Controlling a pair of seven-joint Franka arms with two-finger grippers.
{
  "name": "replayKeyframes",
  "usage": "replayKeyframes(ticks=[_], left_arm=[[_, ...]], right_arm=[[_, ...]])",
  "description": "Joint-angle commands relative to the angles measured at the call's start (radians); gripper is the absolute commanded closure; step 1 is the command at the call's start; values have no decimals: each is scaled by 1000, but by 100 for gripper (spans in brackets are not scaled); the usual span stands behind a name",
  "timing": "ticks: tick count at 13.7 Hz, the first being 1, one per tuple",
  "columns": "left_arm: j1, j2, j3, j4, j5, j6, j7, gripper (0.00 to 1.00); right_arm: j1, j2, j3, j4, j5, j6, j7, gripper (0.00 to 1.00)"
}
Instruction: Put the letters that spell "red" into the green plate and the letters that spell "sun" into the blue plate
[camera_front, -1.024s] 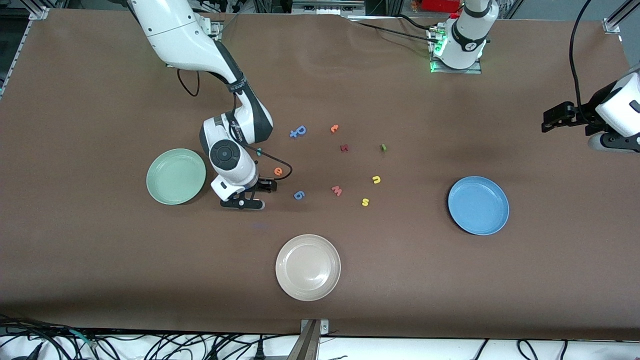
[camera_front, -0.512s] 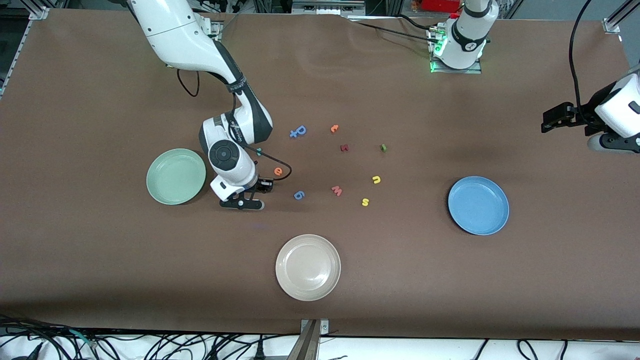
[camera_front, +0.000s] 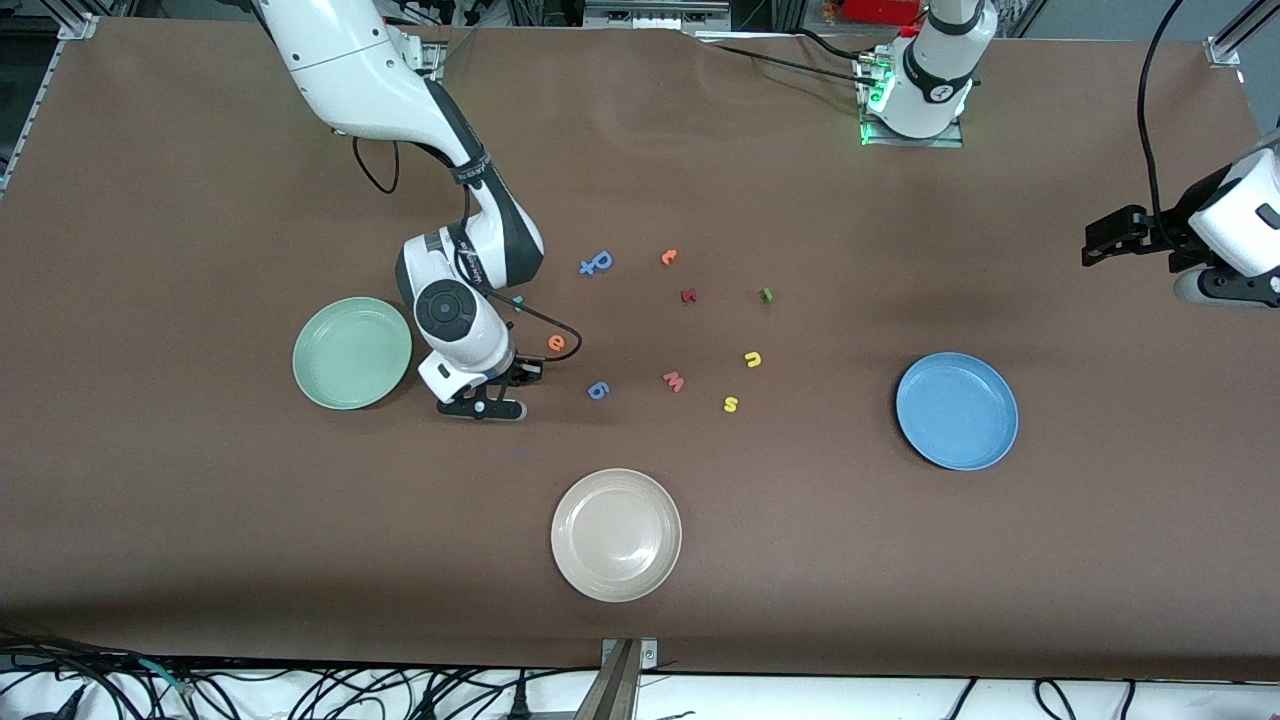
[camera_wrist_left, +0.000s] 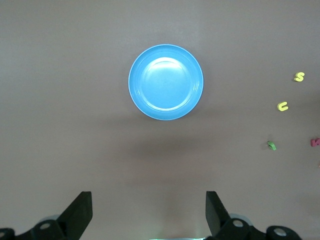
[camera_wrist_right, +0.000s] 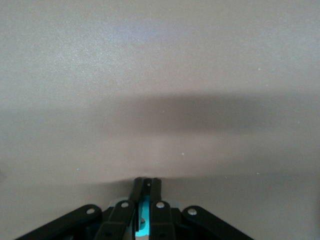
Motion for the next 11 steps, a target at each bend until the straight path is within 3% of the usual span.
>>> replayKeyframes(ticks=[1,6,11], left_arm=[[-6,15,2,29,12,-8,0,0],[-6,15,0,29,12,-8,0,0],[-6,15,0,29,12,-8,0,0]], right_arm=[[-7,-47,2,-5,17,-53,-11,100],[-9,-109,-76,20,16,-221,-78,100],[-13,-121,-231,7,17,-335,-326,100]])
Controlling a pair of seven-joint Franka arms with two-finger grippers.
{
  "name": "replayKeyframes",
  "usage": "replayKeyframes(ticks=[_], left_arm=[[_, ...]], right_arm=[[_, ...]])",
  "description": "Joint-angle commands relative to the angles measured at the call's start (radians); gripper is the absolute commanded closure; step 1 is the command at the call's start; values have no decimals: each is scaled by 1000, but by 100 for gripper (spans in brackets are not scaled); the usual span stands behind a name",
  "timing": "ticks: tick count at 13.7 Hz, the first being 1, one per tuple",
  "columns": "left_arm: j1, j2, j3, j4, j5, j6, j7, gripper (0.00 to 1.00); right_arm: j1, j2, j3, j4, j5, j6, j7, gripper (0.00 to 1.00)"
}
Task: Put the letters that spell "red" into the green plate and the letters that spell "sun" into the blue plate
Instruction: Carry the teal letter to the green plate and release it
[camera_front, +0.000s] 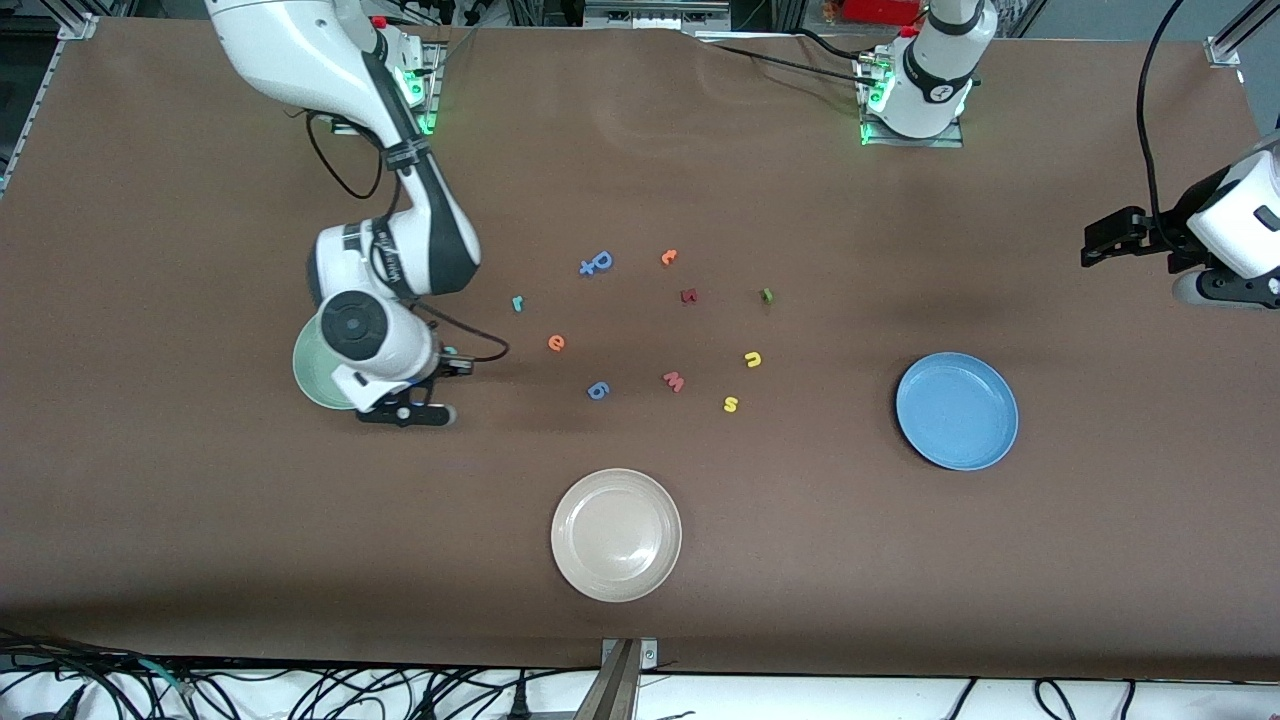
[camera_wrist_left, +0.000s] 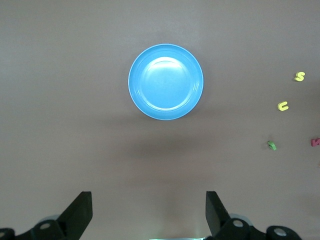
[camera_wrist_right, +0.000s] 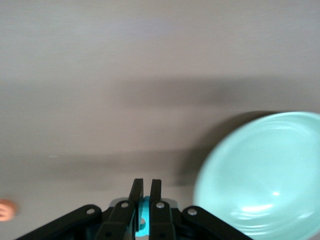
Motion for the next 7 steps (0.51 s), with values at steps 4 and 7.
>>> replayKeyframes(ticks=[4,7], left_arm=[[-12,13,0,29,12,-8,-1,0],[-18,21,2,29,12,-8,-3,0]], right_arm=[[-58,-10,-87,-91,19,-14,-250,100],[-94,-11,-87,-154,60,19,-329,100]])
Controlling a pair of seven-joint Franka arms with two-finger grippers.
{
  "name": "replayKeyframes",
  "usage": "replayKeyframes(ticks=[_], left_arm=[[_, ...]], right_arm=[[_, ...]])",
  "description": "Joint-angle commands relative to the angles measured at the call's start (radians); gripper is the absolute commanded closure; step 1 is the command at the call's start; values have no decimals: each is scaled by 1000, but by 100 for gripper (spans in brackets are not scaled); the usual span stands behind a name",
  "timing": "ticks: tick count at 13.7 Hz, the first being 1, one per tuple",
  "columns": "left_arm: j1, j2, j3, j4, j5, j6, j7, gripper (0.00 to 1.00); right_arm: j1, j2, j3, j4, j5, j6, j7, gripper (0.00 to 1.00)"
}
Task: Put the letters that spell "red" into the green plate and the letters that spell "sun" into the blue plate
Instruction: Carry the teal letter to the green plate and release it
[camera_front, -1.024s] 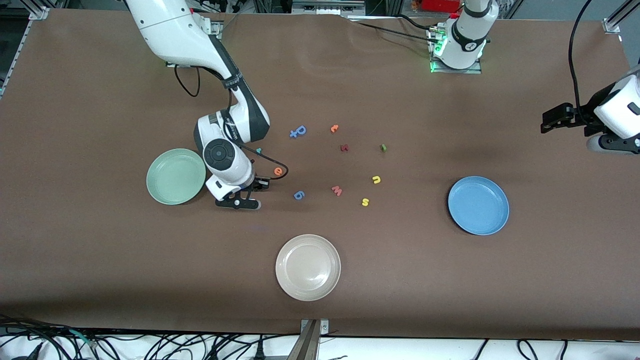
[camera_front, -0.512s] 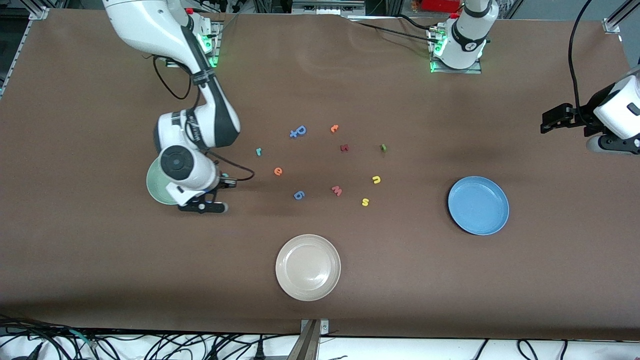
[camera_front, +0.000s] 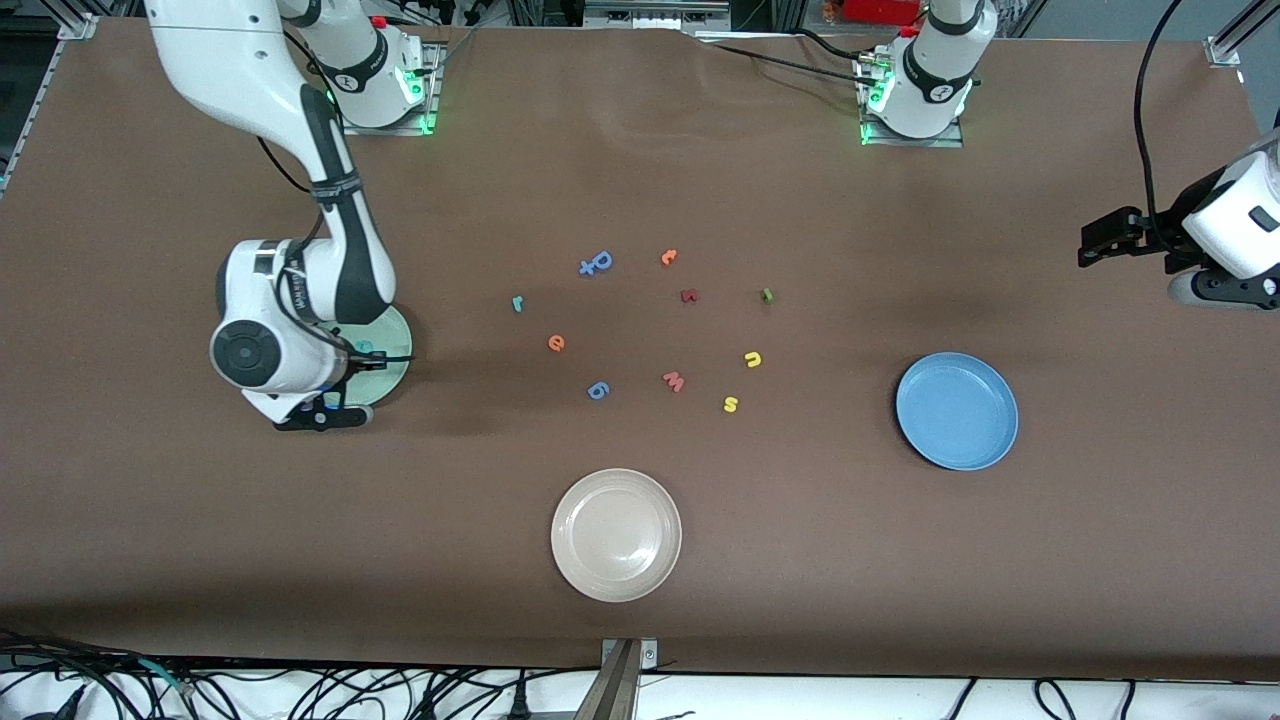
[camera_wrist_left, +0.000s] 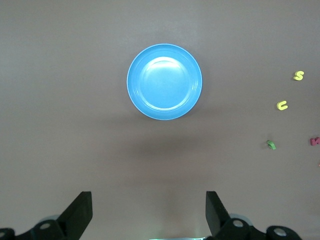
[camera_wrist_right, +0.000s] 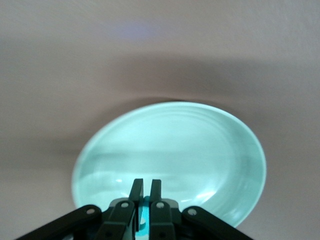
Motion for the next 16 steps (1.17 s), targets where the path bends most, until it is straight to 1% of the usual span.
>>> replayKeyframes(ticks=[1,3,4,5,6,7,9,10,13,14,16], left_arm=[[-10,19,1,29,12,-8,-4,0],[-15,19,2,29,12,-8,-3,0],[-15,22,2,29,12,-8,-3,0],[-15,26,2,29,12,-8,-3,0],[-15,28,1,29,12,-8,-4,0],[-18,31,1,29,12,-8,-16,0],[-35,34,1,29,12,-8,-17,0],[-36,34,1,29,12,-8,-17,0],[-45,36,1,29,11,-8,-18,0],[-62,42,2,31,9,-8,-20,0],[-74,53,-1,29,9,-6,-49,0]], right_arm=[[-5,-17,4,-67,54,35,-46,100],[-5,-16,8,-80,62,50,-46,100],[-5,-16,10,-81,62,49,-46,88],[-5,-16,10,-81,62,49,-46,57],[-5,-17,11,-80,62,46,-45,29],[-2,-35,15,-77,62,36,-29,21],[26,-77,19,-67,62,14,47,8],[59,-94,24,-63,62,0,122,5],[173,-106,33,-55,64,-2,338,5],[198,-106,50,-55,70,6,392,4],[204,-98,108,-41,137,27,440,1]])
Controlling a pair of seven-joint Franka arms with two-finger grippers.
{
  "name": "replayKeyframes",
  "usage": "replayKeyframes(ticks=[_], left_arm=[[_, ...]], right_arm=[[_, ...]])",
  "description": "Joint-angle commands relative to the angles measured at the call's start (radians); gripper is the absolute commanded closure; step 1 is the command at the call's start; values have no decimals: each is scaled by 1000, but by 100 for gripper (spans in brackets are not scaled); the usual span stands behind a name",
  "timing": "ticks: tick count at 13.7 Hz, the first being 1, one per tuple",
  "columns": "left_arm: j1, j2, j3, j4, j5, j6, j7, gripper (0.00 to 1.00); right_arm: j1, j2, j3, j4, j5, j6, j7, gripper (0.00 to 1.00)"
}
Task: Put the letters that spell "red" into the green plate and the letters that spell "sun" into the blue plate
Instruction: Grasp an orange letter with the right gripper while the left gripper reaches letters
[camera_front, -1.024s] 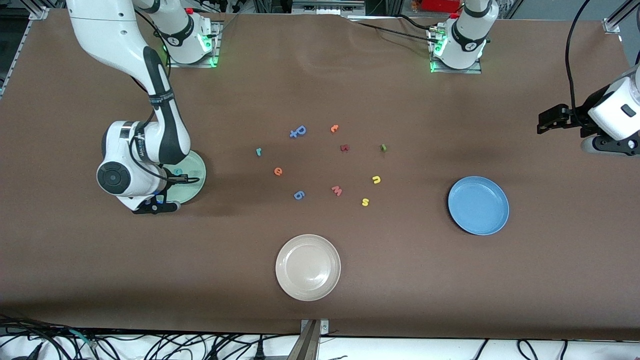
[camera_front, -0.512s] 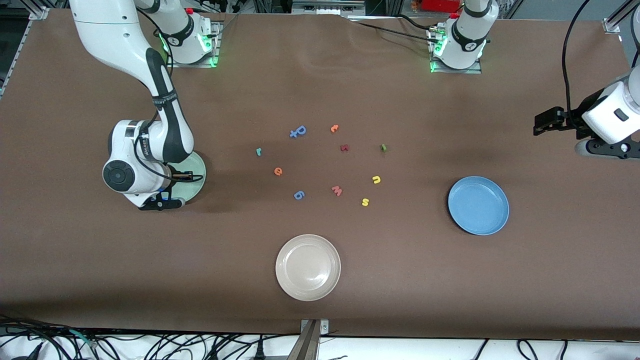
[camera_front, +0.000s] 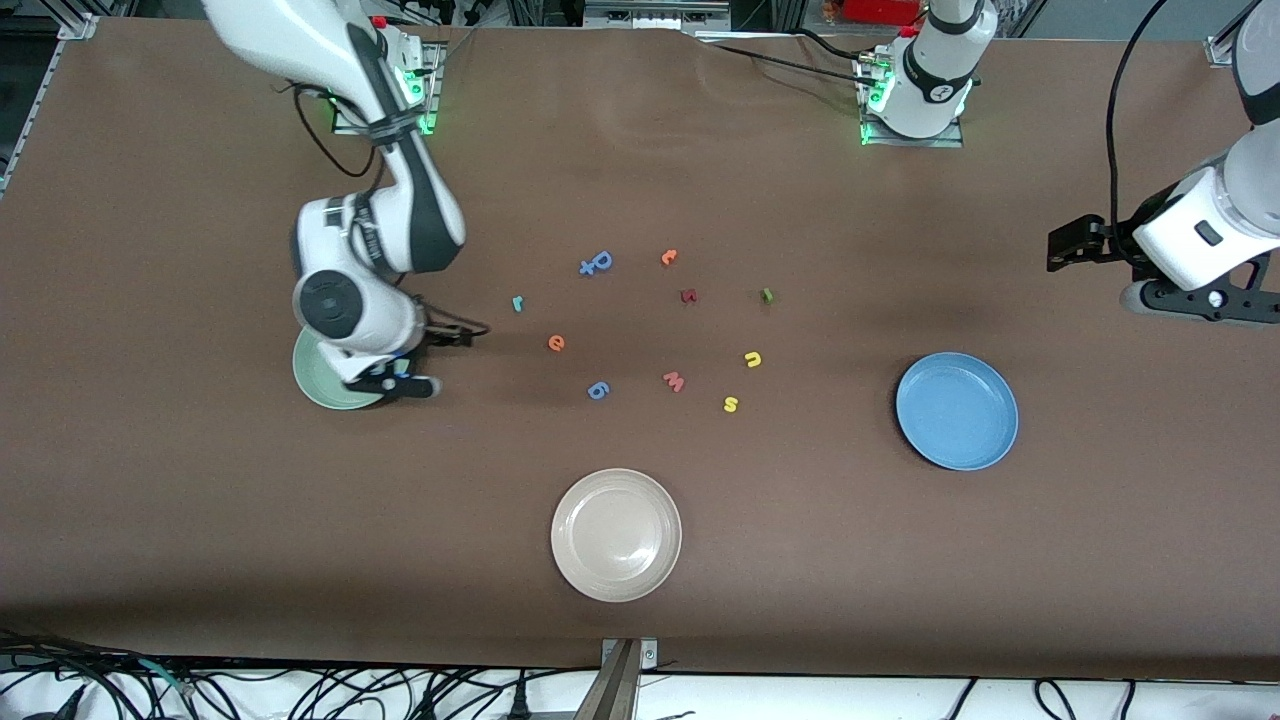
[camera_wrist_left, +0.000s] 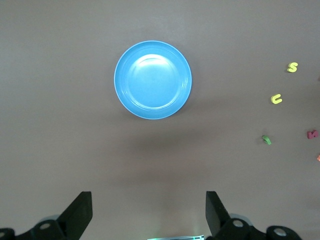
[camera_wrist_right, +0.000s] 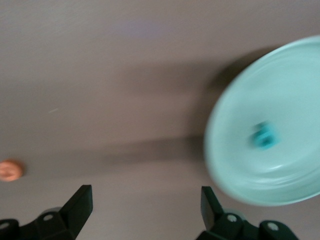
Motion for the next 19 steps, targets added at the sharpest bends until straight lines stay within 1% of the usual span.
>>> replayKeyframes(ticks=[1,4,6,12,14,16,18,19], left_arm=[[-43,37,3,29,9,-5,-47,0],[-53,46,3,31,1,-3,-41,0],[-44,48,6,29,-48,-3,-38,0],[-41,58,9,29,-52,3,-40,0],[-45,94,8,22,-115,70,-52,0],[-60,153,2,17,-160,150,-55,0],[-94,209,-8,11,-213,248,-70,0],[-120,238,-17,11,-218,294,-101,0]], right_arm=[[1,2,55,6,76,33,43,1],[33,43,98,5,82,111,92,1],[69,77,101,5,82,171,106,1],[122,135,106,5,85,309,124,1],[123,141,106,5,87,340,124,1],[129,160,106,5,87,384,124,1],[129,172,106,5,87,415,126,2],[131,174,107,5,93,417,138,4]])
